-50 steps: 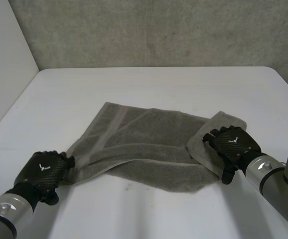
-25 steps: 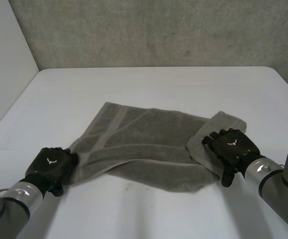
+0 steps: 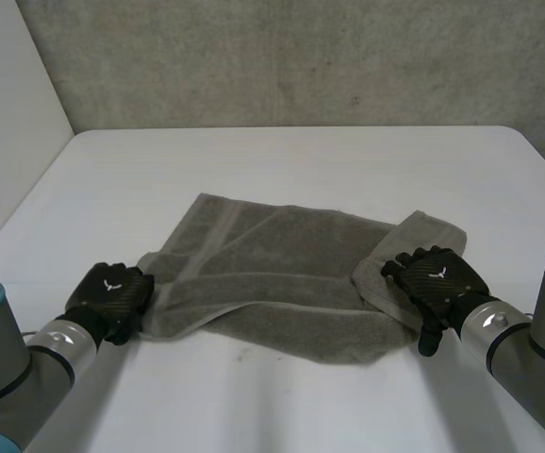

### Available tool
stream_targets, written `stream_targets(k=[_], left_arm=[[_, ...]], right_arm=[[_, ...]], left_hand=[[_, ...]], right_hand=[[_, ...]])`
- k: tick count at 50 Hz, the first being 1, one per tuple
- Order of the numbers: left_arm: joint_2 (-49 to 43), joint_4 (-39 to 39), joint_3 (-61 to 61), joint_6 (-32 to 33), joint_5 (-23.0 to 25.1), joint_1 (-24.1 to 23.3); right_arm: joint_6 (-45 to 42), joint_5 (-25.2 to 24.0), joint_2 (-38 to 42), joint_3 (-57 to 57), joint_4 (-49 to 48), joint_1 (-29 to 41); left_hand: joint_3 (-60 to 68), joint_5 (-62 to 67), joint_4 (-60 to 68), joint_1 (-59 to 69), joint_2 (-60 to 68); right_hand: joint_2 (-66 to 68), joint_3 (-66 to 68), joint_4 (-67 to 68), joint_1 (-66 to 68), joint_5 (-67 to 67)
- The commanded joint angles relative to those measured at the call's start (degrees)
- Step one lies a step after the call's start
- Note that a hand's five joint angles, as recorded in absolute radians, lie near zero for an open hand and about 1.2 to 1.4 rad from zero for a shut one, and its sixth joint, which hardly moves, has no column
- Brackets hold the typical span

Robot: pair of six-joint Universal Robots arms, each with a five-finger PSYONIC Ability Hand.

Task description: Fold the towel.

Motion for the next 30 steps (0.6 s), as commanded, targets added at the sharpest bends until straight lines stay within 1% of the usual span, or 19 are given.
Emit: stream_targets(k=[1,23,24,25,30], left_arm=[[-0.99,1.16,0.77,-0.04,0.05,-0.37],[0.33,1.52,-0.46,0.05,0.23,-0.46],[0.41,1.35,-1.16,0.13,0.23,-0.46],[0.41,1.26,-1.78,0.31,0.23,-0.46],[0.59,1.17,-3.36,0.66,0.14,-0.46]], right_arm=[[0.01,0.00,0.08,-0.10,0.01,0.02],[0.72,0.79,-1.07,-1.24,0.18,-0.69],[0.80,0.88,-1.15,-1.41,0.18,-0.78],[0.80,0.96,-1.33,-1.50,0.27,-0.78],[0.89,1.14,-2.03,-1.94,0.62,-0.69]], left_hand=[[23.34,23.47,23.27,22.94,22.94],[23.34,23.47,23.27,22.94,22.94],[5.04,5.17,4.97,4.65,4.65],[-5.30,-5.17,-5.37,-5.69,-5.69],[-8.76,-8.63,-8.83,-9.16,-9.16]], right_hand=[[0.54,0.74,0.35,-0.30,-1.79],[1.39,1.58,1.19,0.54,-0.95],[1.39,1.58,1.19,0.54,-0.95],[1.39,1.58,1.19,0.54,-0.95],[1.72,1.91,1.52,0.88,-0.61]])
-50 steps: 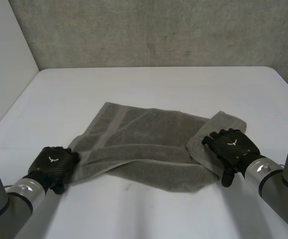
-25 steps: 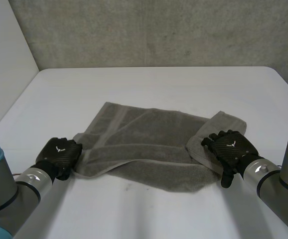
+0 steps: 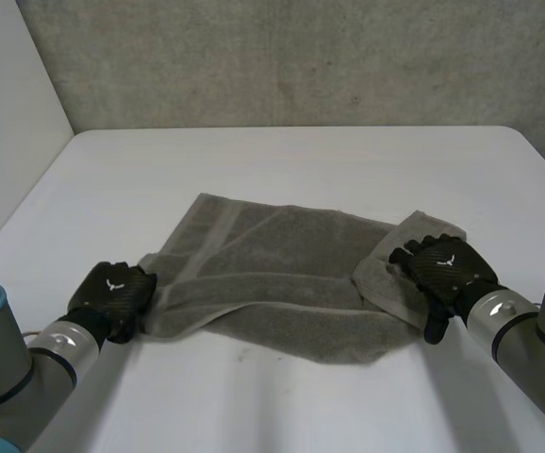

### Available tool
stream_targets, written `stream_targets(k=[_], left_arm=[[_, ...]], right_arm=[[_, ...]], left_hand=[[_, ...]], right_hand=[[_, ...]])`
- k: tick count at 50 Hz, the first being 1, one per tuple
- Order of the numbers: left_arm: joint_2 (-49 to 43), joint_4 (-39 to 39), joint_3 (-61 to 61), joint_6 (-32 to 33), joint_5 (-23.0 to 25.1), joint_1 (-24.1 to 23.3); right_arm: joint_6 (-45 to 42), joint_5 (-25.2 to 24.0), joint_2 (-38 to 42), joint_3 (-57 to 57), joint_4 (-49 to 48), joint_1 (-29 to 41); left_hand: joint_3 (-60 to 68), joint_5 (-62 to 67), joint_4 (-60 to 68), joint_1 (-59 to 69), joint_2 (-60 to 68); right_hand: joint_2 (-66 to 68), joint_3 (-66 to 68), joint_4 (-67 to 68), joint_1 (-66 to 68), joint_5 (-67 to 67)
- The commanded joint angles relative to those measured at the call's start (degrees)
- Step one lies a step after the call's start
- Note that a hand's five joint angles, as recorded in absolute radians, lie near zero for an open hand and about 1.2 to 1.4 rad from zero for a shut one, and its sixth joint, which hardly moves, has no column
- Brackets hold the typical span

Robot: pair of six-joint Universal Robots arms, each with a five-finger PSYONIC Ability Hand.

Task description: Fold the towel.

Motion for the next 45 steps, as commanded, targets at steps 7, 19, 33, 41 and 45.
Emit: stream_targets(k=[7,19,33,41,45], left_arm=[[0.36,-0.24,-2.69,0.65,-0.24,0.57],[-0.42,0.73,-1.90,0.65,-0.15,0.92],[-1.75,3.63,-0.67,0.65,-0.24,0.92],[-0.87,3.98,3.19,0.65,-0.50,0.84],[-0.60,3.98,8.30,0.30,-0.59,0.48]], right_arm=[[0.15,0.23,-1.91,-0.60,0.68,0.32],[-0.03,0.41,0.81,-2.71,0.07,3.48],[0.24,4.27,6.79,-7.37,-0.02,3.74],[0.76,4.63,6.71,-13.61,-0.02,3.13],[4.44,4.54,6.97,-22.19,-0.55,3.04]], left_hand=[[-5.50,-5.74,-5.42,-5.59,-5.44],[-5.50,-5.75,-5.43,-5.59,-5.45],[27.38,27.13,27.45,27.28,27.43],[27.45,27.20,27.52,27.36,27.50],[27.45,27.20,27.52,27.36,27.50]], right_hand=[[7.25,7.44,7.06,6.02,4.92],[13.14,13.33,12.96,11.91,10.82],[60.76,60.95,60.58,59.53,58.44],[68.61,68.80,68.42,67.37,66.28],[68.61,68.80,68.42,67.37,66.28]])
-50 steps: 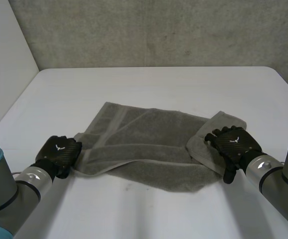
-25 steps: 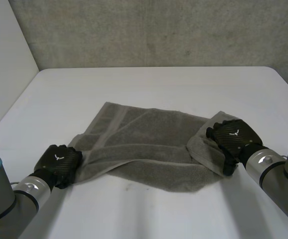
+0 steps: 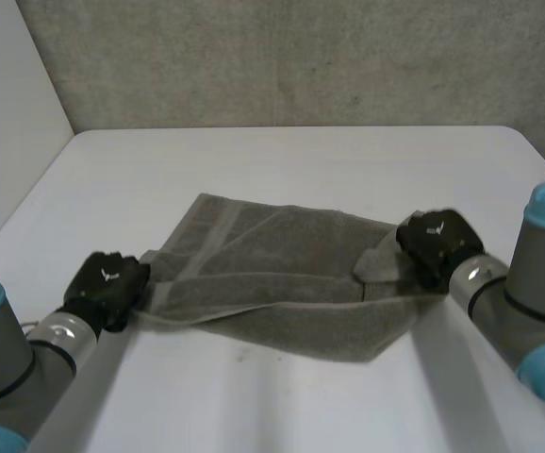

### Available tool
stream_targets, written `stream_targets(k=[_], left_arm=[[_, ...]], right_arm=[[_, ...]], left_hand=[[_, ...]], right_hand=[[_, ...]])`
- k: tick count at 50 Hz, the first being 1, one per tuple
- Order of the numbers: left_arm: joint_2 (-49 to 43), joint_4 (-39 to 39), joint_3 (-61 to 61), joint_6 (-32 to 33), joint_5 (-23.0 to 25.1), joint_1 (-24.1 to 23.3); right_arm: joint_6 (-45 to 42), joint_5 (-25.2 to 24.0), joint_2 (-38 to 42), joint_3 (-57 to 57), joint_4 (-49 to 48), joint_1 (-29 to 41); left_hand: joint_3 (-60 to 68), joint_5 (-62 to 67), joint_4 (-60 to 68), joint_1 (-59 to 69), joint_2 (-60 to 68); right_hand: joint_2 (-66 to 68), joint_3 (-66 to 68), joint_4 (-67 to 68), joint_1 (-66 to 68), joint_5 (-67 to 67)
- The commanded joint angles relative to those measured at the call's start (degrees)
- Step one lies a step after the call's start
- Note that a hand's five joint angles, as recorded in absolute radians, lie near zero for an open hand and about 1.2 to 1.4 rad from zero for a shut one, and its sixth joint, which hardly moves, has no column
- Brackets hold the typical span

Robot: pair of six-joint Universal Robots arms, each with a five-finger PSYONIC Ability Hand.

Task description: Fold the towel.

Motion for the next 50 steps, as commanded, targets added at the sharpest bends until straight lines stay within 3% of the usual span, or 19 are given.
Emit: stream_targets(k=[1,5,7,9,10,14,18,23,28,32,34,39,45,46,47,48,50], left_arm=[[0.78,0.07,10.30,-0.43,-0.57,-0.65],[0.26,0.07,19.04,-0.96,-2.86,-1.00],[-0.35,0.07,29.71,-3.32,-6.62,-1.70],[-0.79,0.07,35.42,-5.51,-8.90,-2.06],[-0.80,0.07,35.47,-5.53,-8.92,-2.06],[-1.06,-0.45,48.97,-15.25,-16.11,-2.15],[-0.18,-2.39,52.26,-20.74,-18.68,-1.88],[2.88,-12.38,43.43,-23.20,-16.58,-2.50],[6.23,-15.13,28.40,-23.02,-12.10,-2.85],[6.59,-14.17,18.69,-22.93,-9.89,-2.67],[6.15,-12.86,11.43,-22.85,-9.28,-1.89],[5.36,-10.92,5.08,-22.76,-9.36,-1.62],[7.19,-11.35,3.48,-21.18,-9.36,-1.44],[7.20,-11.35,3.48,-21.18,-9.36,-1.44],[8.94,-11.53,3.57,-20.48,-9.28,-1.36],[8.96,-11.53,3.57,-20.47,-9.27,-1.36],[13.07,-11.79,3.74,-18.98,-9.19,-0.92]], right_arm=[[5.39,-0.22,0.48,-13.81,-1.20,-0.18],[7.95,0.04,1.98,-22.59,-3.92,-0.27],[8.75,0.93,2.51,-26.68,-5.95,-0.27],[10.32,5.47,2.42,-32.72,-12.25,-0.27],[10.33,5.50,2.42,-32.74,-12.28,-0.27],[12.17,11.90,1.20,-35.29,-18.86,-0.18],[12.26,12.00,-0.57,-34.06,-16.41,-0.27],[13.14,10.07,-2.41,-26.53,-0.28,-0.09],[16.20,7.61,-2.94,-17.58,8.18,-1.75],[20.09,4.97,-3.03,-11.48,8.99,-4.05],[23.32,0.25,-2.15,-5.96,8.90,-5.89],[24.75,-4.86,2.58,-2.34,9.34,-8.35],[24.22,-5.23,2.95,-1.54,9.87,-10.46],[24.22,-5.14,2.34,-1.37,10.04,-11.07],[24.22,-5.23,1.29,-1.19,10.22,-11.43],[24.22,-5.23,1.28,-1.19,10.22,-11.43],[24.22,-5.32,-2.48,-0.23,10.13,-11.87]], left_hand=[[10.77,12.12,10.73,12.74,10.64],[10.77,12.12,10.73,12.74,10.64],[10.77,12.12,10.73,12.74,10.64],[10.77,12.12,10.73,12.74,10.64],[10.77,12.12,10.73,12.74,10.64],[10.77,12.12,10.73,12.74,10.64],[10.77,12.12,10.73,12.74,10.64],[10.77,12.12,10.73,12.74,10.64],[10.77,12.12,10.73,12.74,10.64],[10.77,12.12,10.73,12.74,10.64],[10.77,12.12,10.73,12.74,10.64],[10.77,12.12,10.73,12.74,10.64],[10.77,12.12,10.73,12.74,10.64],[10.77,12.12,10.73,12.74,10.64],[10.77,12.12,10.73,12.74,10.64],[10.77,12.12,10.73,12.74,10.64],[10.77,12.12,10.73,12.74,10.64]], right_hand=[[11.36,11.32,11.23,1.45,11.73],[11.36,11.32,11.23,1.45,11.73],[11.36,11.32,11.23,1.45,11.73],[11.36,11.32,11.23,1.45,11.73],[11.36,11.32,11.23,1.45,11.73],[11.36,11.32,11.23,1.45,11.73],[11.36,11.32,11.23,1.45,11.73],[11.36,11.32,11.23,1.45,11.73],[11.36,11.32,11.23,1.45,11.73],[11.36,11.32,11.23,1.45,11.73],[11.36,11.32,11.23,1.45,11.73],[11.36,11.32,11.23,1.45,11.73],[11.36,11.32,11.23,1.45,11.73],[3.59,3.55,3.46,-6.32,3.97],[-14.80,-14.85,-14.93,-24.72,-14.43],[-14.99,-15.03,-15.11,-24.90,-14.61],[-58.64,-58.68,-58.77,-68.55,-58.27]])
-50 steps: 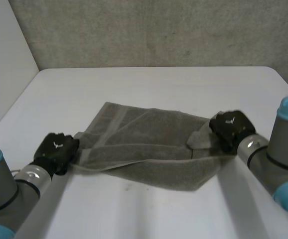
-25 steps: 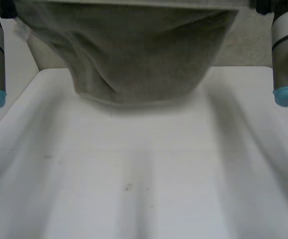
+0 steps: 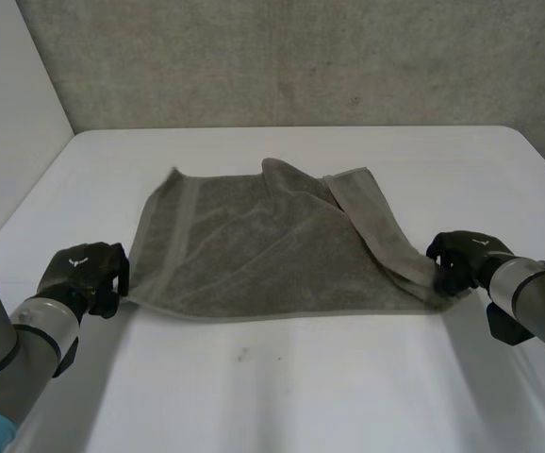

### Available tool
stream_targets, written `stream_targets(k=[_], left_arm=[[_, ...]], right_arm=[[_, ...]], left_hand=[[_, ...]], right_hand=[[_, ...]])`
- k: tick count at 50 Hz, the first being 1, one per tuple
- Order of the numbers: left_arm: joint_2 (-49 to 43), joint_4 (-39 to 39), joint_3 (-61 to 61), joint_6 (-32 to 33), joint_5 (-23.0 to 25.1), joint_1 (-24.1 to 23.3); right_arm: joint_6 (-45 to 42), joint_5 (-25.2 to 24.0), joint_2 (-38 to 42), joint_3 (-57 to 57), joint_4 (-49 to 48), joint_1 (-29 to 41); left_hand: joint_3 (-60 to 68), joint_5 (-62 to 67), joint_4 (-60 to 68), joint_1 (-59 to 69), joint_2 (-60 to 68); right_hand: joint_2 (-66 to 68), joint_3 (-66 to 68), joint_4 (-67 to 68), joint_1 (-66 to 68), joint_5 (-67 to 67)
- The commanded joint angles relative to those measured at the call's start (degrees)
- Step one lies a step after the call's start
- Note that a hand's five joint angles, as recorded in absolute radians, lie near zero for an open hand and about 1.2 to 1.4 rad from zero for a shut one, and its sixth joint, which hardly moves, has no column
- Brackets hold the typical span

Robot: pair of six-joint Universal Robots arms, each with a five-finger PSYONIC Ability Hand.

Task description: Fold the towel.

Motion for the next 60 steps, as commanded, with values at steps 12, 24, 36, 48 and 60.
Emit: stream_targets(k=[12,24,36,48,60], left_arm=[[14.76,-2.04,4.80,3.01,0.09,-0.05],[15.12,-6.87,17.18,1.43,-0.26,-3.73],[14.76,-11.27,24.84,-2.09,-0.70,-7.25],[14.68,-12.15,27.39,-4.89,-0.88,-6.82],[14.68,-12.24,27.04,-5.87,-0.88,-1.19]], right_arm=[[-8.32,-1.19,-17.72,5.29,-1.29,-1.83],[-7.50,-0.31,-19.15,4.61,-1.12,17.57],[16.27,-0.49,-5.70,-1.55,-3.85,26.12],[13.99,12.42,7.65,-5.86,-13.42,28.06],[9.67,13.40,6.34,-4.10,-15.71,17.95]], left_hand=[[10.23,10.93,10.26,11.73,10.18],[10.23,10.93,10.26,11.73,10.18],[10.23,10.93,10.26,11.73,10.18],[10.23,10.93,10.26,11.73,10.18],[10.23,10.93,10.26,11.73,10.18]], right_hand=[[-52.72,-52.65,-53.88,-61.94,-54.30],[-52.72,-52.65,-53.88,-61.94,-54.30],[-52.72,-52.65,-53.88,-61.94,-54.30],[-35.21,-35.13,-36.36,-44.42,-36.78],[-1.50,-1.43,-2.66,-10.72,-3.08]])
